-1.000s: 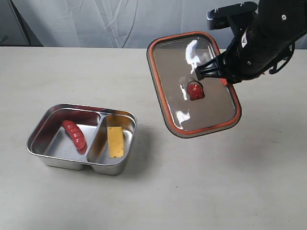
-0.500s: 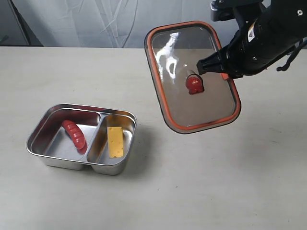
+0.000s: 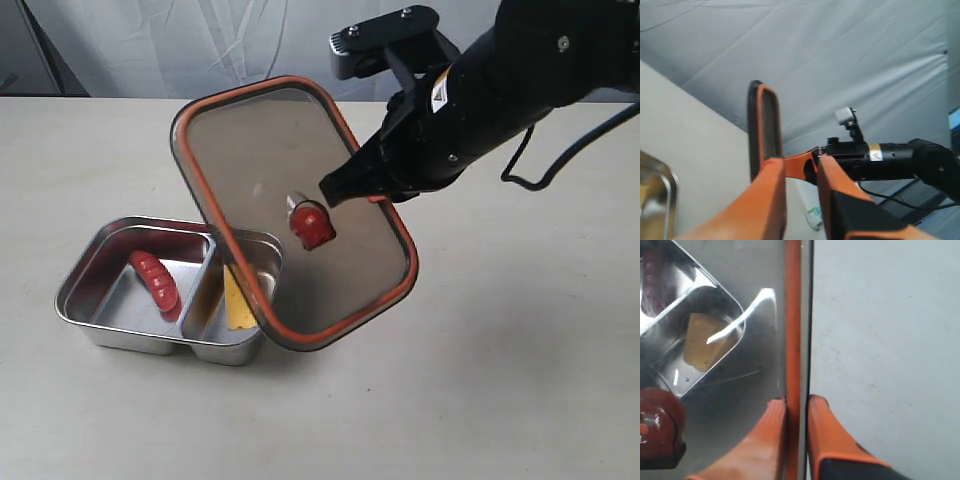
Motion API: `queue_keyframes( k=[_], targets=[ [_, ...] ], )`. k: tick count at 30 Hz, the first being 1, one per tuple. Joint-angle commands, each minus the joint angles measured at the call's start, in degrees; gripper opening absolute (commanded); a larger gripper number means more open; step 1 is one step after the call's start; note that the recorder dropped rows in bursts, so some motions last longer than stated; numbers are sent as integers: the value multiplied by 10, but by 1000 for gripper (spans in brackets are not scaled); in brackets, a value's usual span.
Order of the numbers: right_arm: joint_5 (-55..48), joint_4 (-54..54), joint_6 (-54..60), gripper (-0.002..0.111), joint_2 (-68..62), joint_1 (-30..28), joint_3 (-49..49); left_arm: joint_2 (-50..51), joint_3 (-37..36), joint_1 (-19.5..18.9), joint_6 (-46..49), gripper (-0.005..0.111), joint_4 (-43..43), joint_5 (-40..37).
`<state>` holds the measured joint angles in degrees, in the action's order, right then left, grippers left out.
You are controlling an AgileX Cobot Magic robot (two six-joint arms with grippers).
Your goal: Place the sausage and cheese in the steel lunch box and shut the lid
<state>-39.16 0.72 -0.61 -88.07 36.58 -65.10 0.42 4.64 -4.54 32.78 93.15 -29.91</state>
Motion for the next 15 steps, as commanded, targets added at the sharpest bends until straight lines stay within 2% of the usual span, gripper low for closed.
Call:
queue_keyframes(
  k=[1, 4, 15],
  targets=[
    [9, 2, 6, 0, 7, 27, 2, 38, 13, 1, 47, 41, 33, -39],
    [8, 2, 6, 0, 7, 43, 2, 68, 13, 1, 57, 44, 28, -59],
    [8, 4, 10, 0, 7, 68, 2, 126, 13, 1, 86, 44, 23, -61]
  ],
)
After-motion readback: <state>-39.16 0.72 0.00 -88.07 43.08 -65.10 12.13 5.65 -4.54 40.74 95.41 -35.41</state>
